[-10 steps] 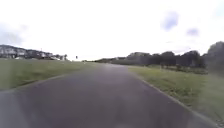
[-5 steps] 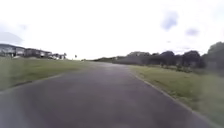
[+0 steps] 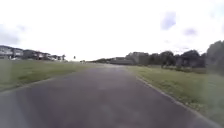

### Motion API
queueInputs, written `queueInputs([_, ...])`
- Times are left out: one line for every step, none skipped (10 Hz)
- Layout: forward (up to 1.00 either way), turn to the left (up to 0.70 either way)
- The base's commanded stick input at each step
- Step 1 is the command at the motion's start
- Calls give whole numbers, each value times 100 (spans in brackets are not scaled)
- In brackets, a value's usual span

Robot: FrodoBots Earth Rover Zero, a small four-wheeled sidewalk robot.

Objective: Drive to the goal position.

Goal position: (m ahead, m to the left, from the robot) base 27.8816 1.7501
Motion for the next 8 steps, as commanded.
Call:
queueInputs([70, 0])
queueInputs([70, 0])
queueInputs([70, 0])
queueInputs([70, 0])
queueInputs([70, 8])
queueInputs([70, 32])
queueInputs([70, 35])
queueInputs([70, 35])
